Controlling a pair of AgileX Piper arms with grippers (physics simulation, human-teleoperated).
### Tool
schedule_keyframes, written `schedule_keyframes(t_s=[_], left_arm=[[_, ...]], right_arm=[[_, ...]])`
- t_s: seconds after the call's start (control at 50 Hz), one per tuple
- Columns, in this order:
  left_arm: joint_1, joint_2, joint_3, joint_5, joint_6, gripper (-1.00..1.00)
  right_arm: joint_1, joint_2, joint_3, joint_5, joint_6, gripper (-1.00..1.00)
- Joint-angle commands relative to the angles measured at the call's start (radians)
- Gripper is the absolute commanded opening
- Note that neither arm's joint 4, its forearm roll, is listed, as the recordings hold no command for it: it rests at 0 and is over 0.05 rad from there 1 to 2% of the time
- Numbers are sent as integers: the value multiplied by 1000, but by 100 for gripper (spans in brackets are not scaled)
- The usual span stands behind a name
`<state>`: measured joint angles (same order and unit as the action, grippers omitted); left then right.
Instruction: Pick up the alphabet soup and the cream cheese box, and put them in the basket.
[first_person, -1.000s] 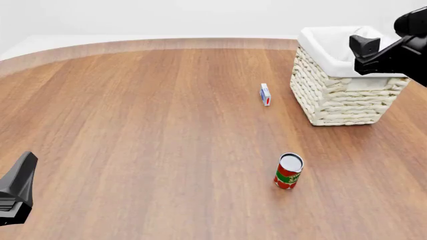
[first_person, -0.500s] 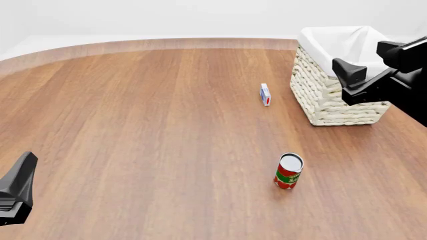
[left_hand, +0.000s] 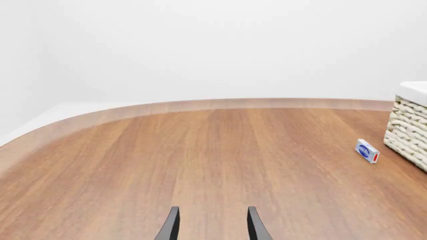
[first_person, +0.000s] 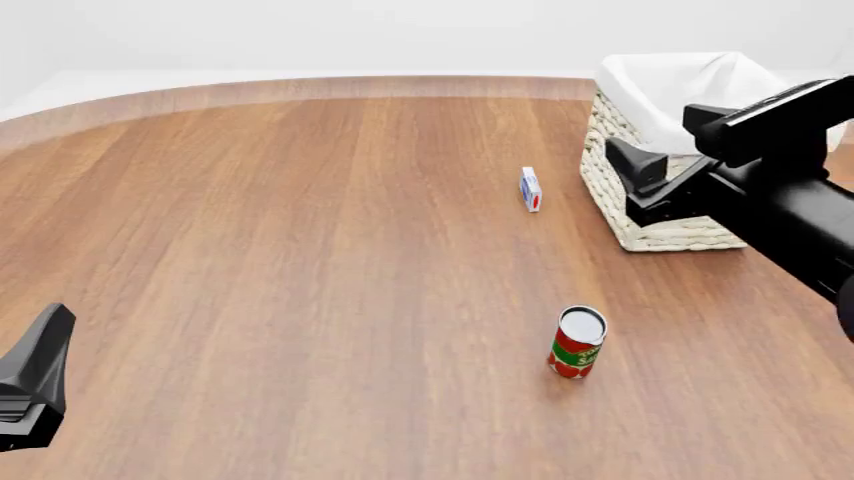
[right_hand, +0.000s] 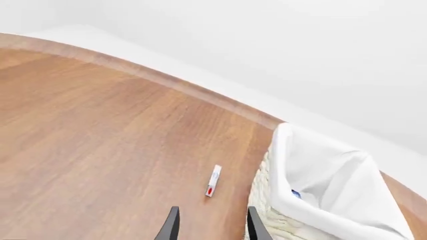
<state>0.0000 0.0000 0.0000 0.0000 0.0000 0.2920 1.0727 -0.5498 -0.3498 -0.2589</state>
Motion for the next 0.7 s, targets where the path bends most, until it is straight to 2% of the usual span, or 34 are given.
schedule_keyframes(t_s=[0.02,0.16,0.2,0.46,0.5,0.54,0.7], left_arm=[[0,0,0,0,0,100],[0,0,0,0,0,100],[0,0,0,0,0,100],[0,0,0,0,0,100],[0,0,0,0,0,100],[0,0,0,0,0,100],[0,0,0,0,0,100]], right_arm=[[42,89,-15,-56,16,100],[61,146,-36,-81,26,100],[57,169,-52,-78,46,100],[52,271,-123,-90,84,100],[39,299,-138,-92,83,100],[21,324,-160,-87,111,100],[19,404,-214,-90,130,100]])
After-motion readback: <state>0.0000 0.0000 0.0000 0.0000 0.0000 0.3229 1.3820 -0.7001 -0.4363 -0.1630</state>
